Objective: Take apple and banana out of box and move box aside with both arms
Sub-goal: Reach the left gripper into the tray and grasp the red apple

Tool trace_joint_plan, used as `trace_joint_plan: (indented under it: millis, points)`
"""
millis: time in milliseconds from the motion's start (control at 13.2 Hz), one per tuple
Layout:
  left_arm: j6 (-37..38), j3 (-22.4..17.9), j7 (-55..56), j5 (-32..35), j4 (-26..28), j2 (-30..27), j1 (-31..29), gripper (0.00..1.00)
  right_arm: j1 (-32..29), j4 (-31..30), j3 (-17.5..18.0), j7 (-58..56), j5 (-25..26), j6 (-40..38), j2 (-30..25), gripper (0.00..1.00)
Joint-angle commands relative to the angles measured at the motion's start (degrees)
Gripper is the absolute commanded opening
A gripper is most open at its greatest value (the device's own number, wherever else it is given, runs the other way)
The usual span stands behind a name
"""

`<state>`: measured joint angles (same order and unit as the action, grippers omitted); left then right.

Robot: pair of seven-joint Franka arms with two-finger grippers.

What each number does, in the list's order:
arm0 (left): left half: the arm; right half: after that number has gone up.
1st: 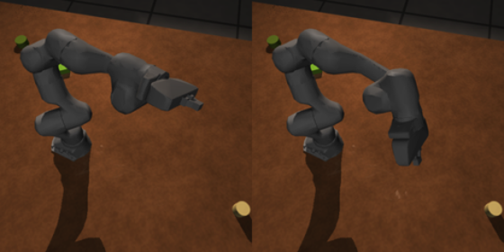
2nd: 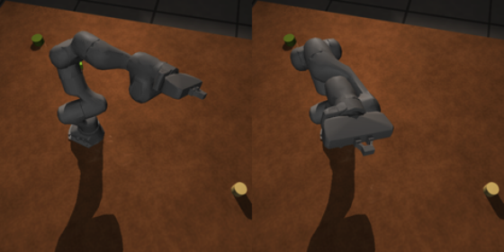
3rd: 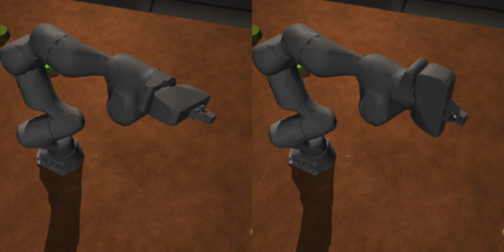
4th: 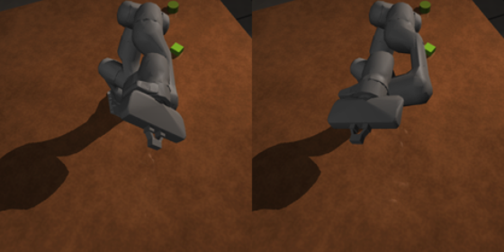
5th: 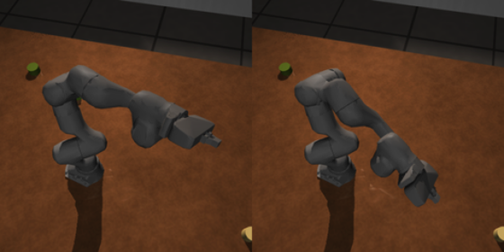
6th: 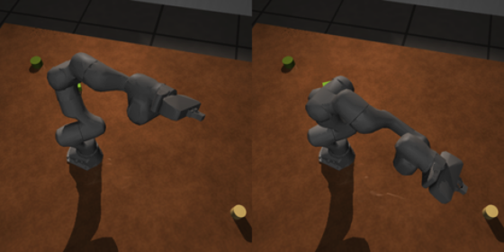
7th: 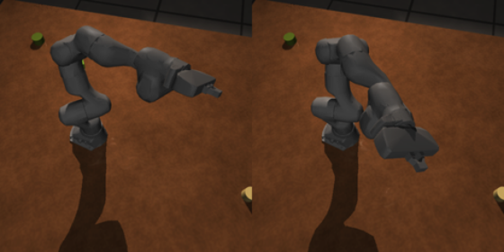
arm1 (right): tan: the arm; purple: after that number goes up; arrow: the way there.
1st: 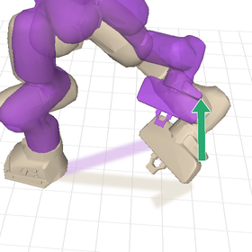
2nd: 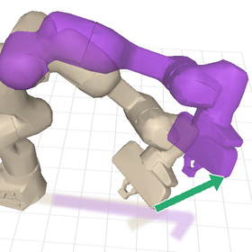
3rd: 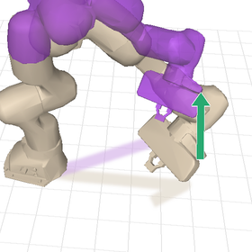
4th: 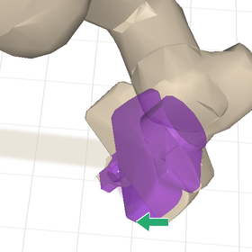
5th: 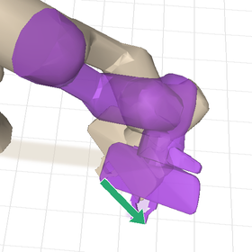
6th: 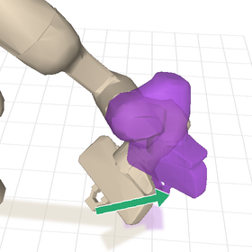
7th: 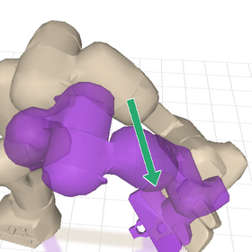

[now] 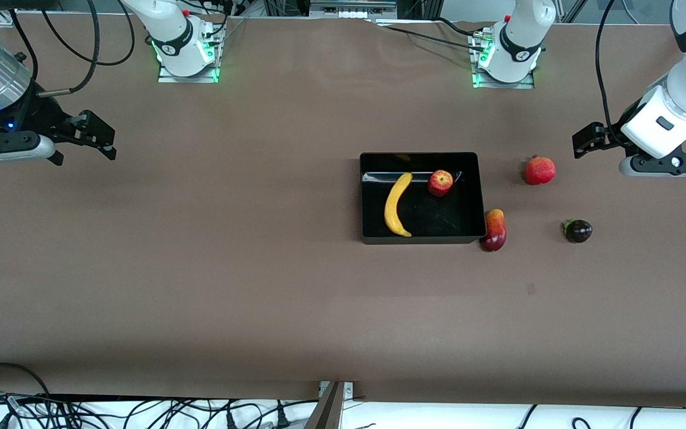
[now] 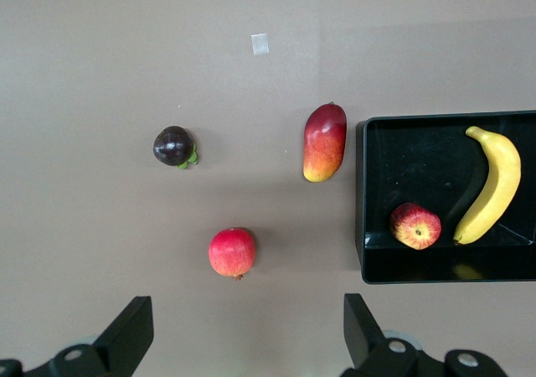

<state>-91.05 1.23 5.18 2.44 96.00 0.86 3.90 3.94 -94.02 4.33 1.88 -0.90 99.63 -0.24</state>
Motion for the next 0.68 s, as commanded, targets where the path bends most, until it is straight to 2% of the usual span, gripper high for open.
trace_joint_plan:
  millis: [0,227,605]
  points:
    - [1.0,-0.3,-0.3,-0.7,-2.2,0.9,0.1,1.0,-0.6,0.2,0.8,0.4,0.6,0.0,-0.1,1.0]
    - [1.0,-0.2,-0.2,-0.8,-2.5,1.3,0.3,1.0,-0.7,0.2,0.8,0.4,0.6,0.0,-0.1,1.0]
    - [5.6,0.6,-0.2,-3.9,-4.1,3.2,1.6,1.0,-0.6,0.2,0.8,0.4,0.6,0.0,-0.1,1.0]
